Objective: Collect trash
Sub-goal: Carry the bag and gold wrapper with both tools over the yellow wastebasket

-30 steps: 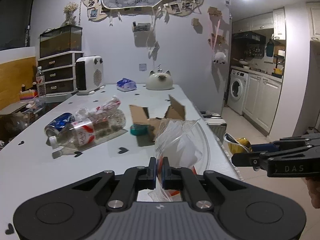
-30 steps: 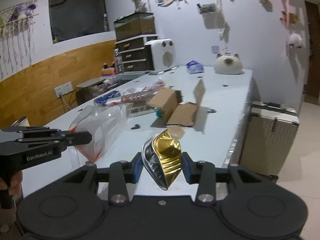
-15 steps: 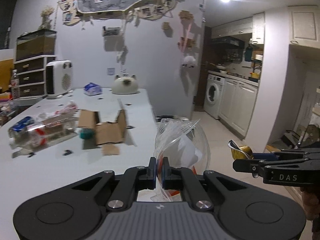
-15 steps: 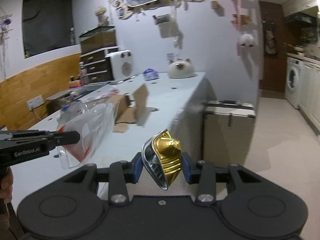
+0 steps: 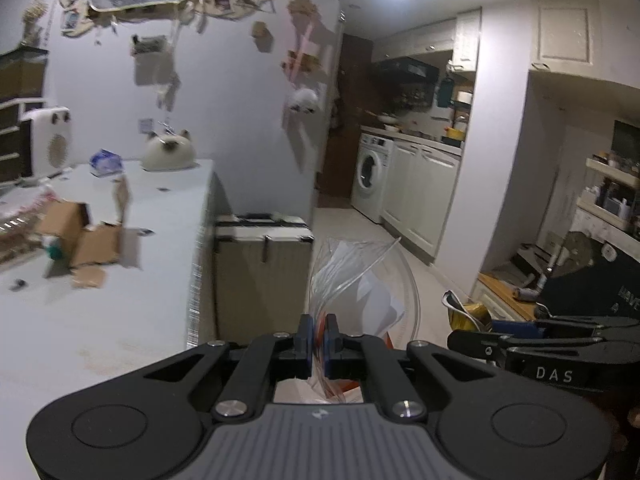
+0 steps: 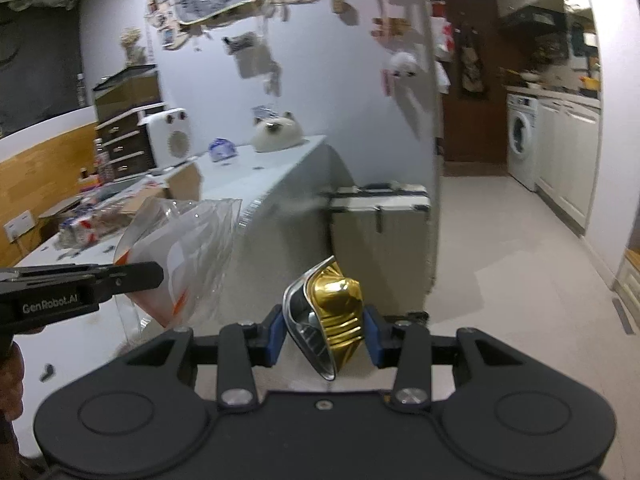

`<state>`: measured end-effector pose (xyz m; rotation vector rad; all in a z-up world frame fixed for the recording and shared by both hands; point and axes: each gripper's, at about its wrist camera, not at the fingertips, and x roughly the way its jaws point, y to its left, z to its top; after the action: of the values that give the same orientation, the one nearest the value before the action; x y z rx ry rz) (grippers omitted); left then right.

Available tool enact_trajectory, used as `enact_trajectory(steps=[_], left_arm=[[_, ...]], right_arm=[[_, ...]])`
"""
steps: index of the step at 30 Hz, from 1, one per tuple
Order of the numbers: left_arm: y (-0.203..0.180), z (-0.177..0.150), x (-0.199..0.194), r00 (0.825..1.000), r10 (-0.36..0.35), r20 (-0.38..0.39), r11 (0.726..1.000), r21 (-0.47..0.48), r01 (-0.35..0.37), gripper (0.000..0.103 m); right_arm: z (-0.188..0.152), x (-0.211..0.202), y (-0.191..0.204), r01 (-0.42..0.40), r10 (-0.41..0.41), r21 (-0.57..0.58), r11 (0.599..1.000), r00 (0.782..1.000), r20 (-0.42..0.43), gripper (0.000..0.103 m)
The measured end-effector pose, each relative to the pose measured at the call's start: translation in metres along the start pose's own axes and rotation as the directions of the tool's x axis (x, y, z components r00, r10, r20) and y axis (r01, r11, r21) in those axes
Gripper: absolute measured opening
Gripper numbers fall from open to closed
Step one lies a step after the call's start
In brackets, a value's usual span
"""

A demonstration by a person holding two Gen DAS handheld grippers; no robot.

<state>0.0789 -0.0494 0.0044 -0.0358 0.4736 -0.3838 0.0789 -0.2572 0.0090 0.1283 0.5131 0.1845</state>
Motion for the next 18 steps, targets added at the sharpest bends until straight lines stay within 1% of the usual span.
enact_trajectory(steps=[5, 9, 14, 18], left_arm=[[-0.024, -0.02, 0.033, 0.998, -0.047, -0.051, 0.999, -0.025, 0.046, 0.004], [-0.037, -0.042, 0.066, 0.992, -0.072, -0.107, 0.997, -0.042, 0.068, 0.004], [-0.036, -0.072, 0.112, 0.977, -0.076, -0.197, 0.995, -0.074, 0.063, 0.004], [-0.026, -0.098, 0.155, 0.958, -0.063, -0.278, 0.994, -0.101, 0.036, 0.004]], right_arm=[[-0.023, 0.007, -0.03, 0.05, -0.048, 0.043, 0.998, 0.998, -0.034, 0.042], [-0.047, 0.019, -0.052, 0.081, -0.076, 0.071, 0.994, 0.994, -0.074, 0.042], [-0.074, 0.043, -0.072, 0.111, -0.096, 0.11, 0.988, 0.986, -0.133, 0.042], [-0.098, 0.072, -0.089, 0.13, -0.101, 0.14, 0.982, 0.976, -0.195, 0.042]])
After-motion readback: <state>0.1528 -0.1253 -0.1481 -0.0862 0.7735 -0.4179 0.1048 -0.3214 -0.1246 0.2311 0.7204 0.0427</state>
